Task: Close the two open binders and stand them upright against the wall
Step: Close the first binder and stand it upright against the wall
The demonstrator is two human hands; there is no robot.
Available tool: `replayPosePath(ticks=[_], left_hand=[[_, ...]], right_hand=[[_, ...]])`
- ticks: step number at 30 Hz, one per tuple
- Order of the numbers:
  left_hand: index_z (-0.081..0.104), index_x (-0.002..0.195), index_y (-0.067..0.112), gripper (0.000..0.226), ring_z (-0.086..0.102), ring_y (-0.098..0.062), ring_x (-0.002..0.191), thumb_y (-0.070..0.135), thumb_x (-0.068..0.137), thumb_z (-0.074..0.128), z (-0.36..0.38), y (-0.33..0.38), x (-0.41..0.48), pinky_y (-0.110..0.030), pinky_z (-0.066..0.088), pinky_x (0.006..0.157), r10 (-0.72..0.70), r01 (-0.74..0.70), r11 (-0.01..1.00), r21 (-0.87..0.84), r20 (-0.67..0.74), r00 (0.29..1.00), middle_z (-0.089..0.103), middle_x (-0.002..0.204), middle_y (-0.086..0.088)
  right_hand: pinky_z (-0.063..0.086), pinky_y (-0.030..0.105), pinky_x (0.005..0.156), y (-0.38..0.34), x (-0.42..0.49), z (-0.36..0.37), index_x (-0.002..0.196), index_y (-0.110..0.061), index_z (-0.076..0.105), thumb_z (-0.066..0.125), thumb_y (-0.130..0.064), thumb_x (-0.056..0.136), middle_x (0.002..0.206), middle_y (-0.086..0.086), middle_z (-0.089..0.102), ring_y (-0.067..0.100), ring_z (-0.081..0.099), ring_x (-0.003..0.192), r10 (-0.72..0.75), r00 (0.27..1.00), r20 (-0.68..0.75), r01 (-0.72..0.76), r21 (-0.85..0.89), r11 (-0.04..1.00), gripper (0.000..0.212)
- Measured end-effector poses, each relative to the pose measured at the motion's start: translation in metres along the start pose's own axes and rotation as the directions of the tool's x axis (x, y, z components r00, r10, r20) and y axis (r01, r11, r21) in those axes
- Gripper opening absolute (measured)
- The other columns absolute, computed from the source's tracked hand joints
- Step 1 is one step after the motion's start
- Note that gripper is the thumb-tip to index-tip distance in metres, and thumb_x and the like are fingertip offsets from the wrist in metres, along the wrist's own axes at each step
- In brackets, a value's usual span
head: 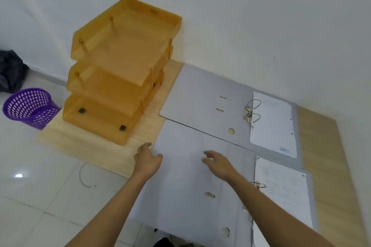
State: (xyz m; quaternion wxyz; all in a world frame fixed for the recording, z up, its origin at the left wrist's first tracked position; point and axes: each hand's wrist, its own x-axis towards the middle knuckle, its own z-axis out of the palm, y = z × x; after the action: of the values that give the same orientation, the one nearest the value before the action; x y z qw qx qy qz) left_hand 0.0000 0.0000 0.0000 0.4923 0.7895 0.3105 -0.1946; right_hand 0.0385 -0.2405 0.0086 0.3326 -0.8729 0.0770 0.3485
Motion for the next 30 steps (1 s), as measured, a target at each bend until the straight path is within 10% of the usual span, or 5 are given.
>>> replayPosePath(ticks=[9,15,20,30], left_hand=[[0.040,0.148,0.013,0.062,0.035,-0.030,0.136,0.022,0.090,0.057,0.013,-0.014,0.008,-0.046,0.036,0.105,-0.025,0.034,0.983,0.180,-0.057,0.998,0.037,0.151,-0.006],[0.064,0.125,0.010,0.038,0.067,-0.028,0.105,0.023,0.090,0.063,-0.007,-0.007,0.025,-0.041,0.054,0.093,-0.051,0.051,0.986,-0.159,0.008,0.999,0.070,0.122,-0.011],[0.070,0.111,0.022,0.018,0.075,-0.014,0.094,0.026,0.098,0.058,-0.034,0.036,0.001,-0.026,0.057,0.074,0.138,-0.092,0.983,-0.160,0.304,0.943,0.077,0.112,0.002],[0.061,0.136,0.020,0.048,0.069,-0.025,0.117,0.049,0.100,0.046,0.027,0.138,-0.089,-0.047,0.049,0.104,0.297,-0.055,0.877,-0.477,0.448,0.843,0.071,0.128,-0.004]], right_hand=[[0.018,0.041,0.125,0.006,0.009,0.027,0.159,-0.022,0.033,0.051,-0.033,0.101,0.172,0.000,0.013,0.029,0.010,0.158,-0.039,0.999,0.003,0.038,-0.219,0.975,0.062],[-0.003,0.053,0.126,-0.015,0.006,0.033,0.163,-0.036,0.012,0.043,-0.048,0.103,0.173,-0.003,-0.016,0.041,-0.024,0.155,0.004,0.981,0.194,0.029,-0.168,0.985,0.068],[0.009,0.052,0.126,-0.046,-0.013,0.018,0.163,-0.037,0.010,0.039,-0.056,0.102,0.174,-0.001,-0.012,0.032,-0.008,0.160,-0.063,0.993,0.096,0.056,0.067,0.996,0.070],[0.024,0.040,0.126,-0.030,-0.074,-0.066,0.162,-0.032,0.025,0.034,-0.053,0.105,0.169,-0.013,0.023,0.010,0.023,0.156,-0.330,0.936,-0.124,0.353,0.336,0.873,0.060]])
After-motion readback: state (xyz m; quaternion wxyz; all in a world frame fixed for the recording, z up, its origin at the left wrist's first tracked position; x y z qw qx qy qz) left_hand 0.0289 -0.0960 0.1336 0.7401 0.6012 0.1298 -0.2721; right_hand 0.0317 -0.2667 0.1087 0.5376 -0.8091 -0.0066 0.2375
